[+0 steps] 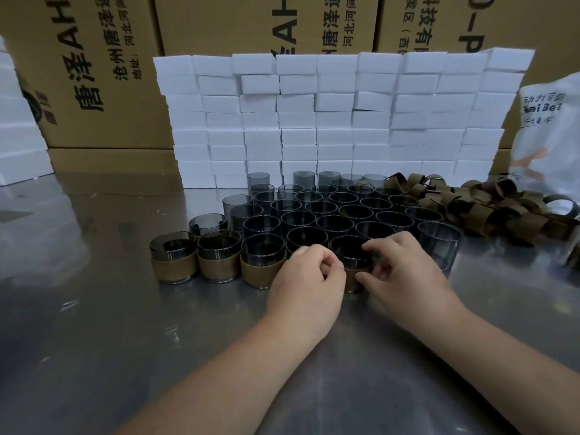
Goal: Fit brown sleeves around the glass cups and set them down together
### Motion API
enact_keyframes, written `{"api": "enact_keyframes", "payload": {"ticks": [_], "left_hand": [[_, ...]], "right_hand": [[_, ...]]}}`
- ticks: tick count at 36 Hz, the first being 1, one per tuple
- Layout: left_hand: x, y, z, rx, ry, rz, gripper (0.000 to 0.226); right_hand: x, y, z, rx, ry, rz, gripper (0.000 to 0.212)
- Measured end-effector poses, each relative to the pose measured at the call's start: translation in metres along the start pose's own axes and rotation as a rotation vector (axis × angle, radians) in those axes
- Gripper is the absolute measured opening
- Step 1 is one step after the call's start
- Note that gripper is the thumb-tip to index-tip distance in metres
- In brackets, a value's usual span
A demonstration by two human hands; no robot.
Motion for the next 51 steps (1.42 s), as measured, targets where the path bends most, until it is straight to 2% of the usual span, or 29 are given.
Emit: {"api": "enact_keyframes", "payload": {"ticks": [5,8,12,16,18,24,30,37,44,51], "left_hand": [[0.012,0.001,-0.012,0.075,-0.026,0.07,0.008],[0.014,0.001,-0.016,0.106,-0.008,0.082,0.018],[0.015,0.001,-0.019,0.132,-0.004,0.09,0.025],[0.016,0.002,-0.02,0.141,0.005,0.085,0.026],[0.016,0.002,-0.02,0.144,0.015,0.082,0.025],[0.003,0.007,-0.032,0.236,0.02,-0.008,0.027],[0.0,0.01,-0.042,0.311,-0.08,-0.066,0.039],[0.003,0.009,-0.044,0.312,-0.079,-0.059,0.04],[0.006,0.008,-0.045,0.312,-0.104,-0.049,0.042],[0.006,0.007,-0.039,0.283,-0.033,-0.023,0.051]], "right_hand": [[-0.008,0.0,0.001,-0.046,-0.063,-0.083,0.039],[-0.019,-0.003,0.011,-0.099,-0.147,-0.144,0.037],[-0.032,-0.006,0.023,-0.163,-0.107,-0.169,0.046],[-0.039,-0.009,0.003,0.014,-0.083,-0.166,0.061],[-0.039,-0.009,-0.004,0.068,-0.031,-0.145,0.059],[-0.028,-0.011,-0.006,0.069,0.054,-0.078,0.053],[-0.024,-0.012,0.002,0.019,0.1,-0.134,0.041],[-0.025,-0.011,0.006,0.024,0.21,-0.2,0.034],[-0.026,-0.01,0.035,-0.213,0.071,-0.212,0.023],[-0.011,0.002,0.073,-0.457,-0.373,-0.131,0.01]]}}
Point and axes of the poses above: each hand's wrist, its own y-axis away from the middle knuckle, its own z-axis out of the back of the hand, x = y × z, the point moved 10 cm from there along -y, towards the middle knuckle, and after that the axes turned 4 degrees about -x, right-handed, at the moved point
